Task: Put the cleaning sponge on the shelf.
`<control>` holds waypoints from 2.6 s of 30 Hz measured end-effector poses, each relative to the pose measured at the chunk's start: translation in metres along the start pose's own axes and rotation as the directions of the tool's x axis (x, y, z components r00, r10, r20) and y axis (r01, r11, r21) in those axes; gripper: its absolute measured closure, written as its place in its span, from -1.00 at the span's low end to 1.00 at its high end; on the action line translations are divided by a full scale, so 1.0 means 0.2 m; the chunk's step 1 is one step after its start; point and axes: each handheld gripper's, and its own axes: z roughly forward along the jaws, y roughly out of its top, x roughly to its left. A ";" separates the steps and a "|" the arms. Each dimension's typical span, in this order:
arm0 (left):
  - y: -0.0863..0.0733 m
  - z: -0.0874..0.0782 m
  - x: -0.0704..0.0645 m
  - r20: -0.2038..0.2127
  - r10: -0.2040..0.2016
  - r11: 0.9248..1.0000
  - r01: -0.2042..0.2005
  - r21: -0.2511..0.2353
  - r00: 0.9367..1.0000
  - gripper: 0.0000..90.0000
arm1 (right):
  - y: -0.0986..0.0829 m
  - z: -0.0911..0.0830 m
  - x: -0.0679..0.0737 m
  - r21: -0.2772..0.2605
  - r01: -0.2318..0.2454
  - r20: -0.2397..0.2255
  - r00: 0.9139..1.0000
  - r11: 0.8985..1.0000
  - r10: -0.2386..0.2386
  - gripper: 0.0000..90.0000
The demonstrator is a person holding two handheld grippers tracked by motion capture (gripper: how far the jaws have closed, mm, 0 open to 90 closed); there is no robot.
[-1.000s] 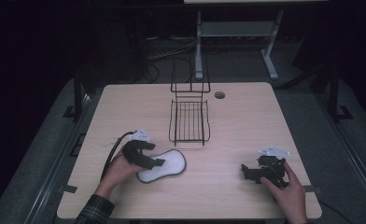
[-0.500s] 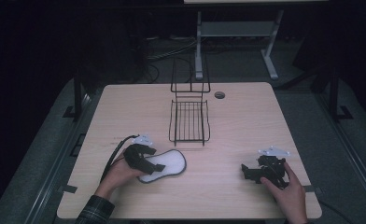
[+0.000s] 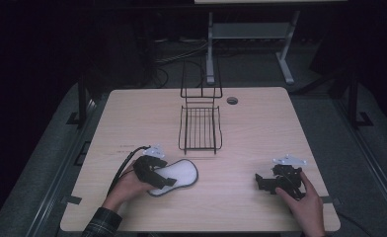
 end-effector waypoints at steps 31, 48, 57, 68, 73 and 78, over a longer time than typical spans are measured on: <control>0.05 0.00 0.00 0.000 0.021 1.000 -0.021 0.003 1.000 -0.31 | 0.00 0.00 0.00 0.000 0.000 0.000 1.000 1.000 0.000 -1.00; 0.05 -0.09 0.00 0.028 0.013 0.995 -0.010 -0.095 1.000 0.23 | 0.00 0.00 0.00 0.000 0.000 0.000 1.000 1.000 0.000 -1.00; 0.06 -0.15 -0.01 0.078 0.007 0.989 0.004 -0.145 0.997 0.50 | 0.00 0.00 0.00 0.000 0.000 0.000 1.000 1.000 0.000 -1.00; 0.08 -0.18 -0.02 0.134 -0.001 0.986 0.024 -0.168 0.991 0.70 | 0.00 0.00 0.00 0.000 0.000 0.000 1.000 1.000 0.000 -1.00; 0.10 -0.20 -0.04 0.125 0.014 0.983 0.009 -0.183 0.992 0.76 | 0.00 0.00 0.00 -0.001 0.002 0.000 1.000 1.000 -0.002 -1.00; 0.11 -0.22 -0.06 0.116 0.021 0.983 0.001 -0.186 0.993 0.80 | 0.00 0.00 0.00 -0.001 0.002 0.000 1.000 1.000 -0.002 -1.00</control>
